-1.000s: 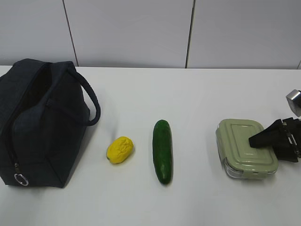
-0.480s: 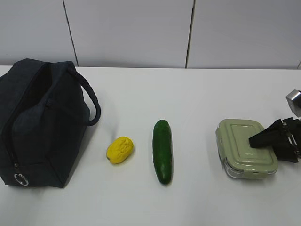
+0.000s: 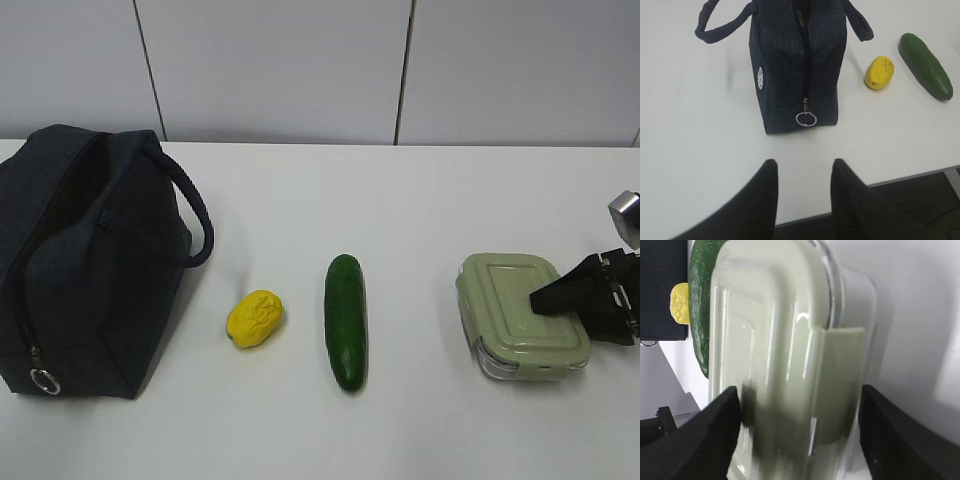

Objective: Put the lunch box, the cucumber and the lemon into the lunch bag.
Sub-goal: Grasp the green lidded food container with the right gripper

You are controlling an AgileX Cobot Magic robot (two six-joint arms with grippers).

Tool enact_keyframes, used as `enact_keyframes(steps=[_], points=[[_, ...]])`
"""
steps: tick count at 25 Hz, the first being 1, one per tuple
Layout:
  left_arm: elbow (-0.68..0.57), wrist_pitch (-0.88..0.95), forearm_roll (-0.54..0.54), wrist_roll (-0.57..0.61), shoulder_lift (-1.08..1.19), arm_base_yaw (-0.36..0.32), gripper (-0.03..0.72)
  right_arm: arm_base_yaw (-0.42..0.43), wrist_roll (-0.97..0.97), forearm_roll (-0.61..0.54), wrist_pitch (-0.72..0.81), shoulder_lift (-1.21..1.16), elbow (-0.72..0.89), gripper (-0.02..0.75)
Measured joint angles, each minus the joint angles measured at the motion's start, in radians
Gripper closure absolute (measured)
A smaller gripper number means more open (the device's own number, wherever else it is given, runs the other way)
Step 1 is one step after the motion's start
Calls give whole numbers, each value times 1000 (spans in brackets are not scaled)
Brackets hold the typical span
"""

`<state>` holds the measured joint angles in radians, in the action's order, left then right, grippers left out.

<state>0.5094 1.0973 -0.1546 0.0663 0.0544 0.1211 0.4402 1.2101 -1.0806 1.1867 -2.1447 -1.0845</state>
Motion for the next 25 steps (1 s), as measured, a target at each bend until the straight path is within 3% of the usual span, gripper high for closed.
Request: enact_keyframes(steps=[6, 25], points=[[0, 0, 0, 0, 0, 0, 449, 0, 0, 0, 2, 0, 0, 204], [0, 0, 2, 0, 0, 0, 449, 0, -1, 0, 18, 0, 0, 314]])
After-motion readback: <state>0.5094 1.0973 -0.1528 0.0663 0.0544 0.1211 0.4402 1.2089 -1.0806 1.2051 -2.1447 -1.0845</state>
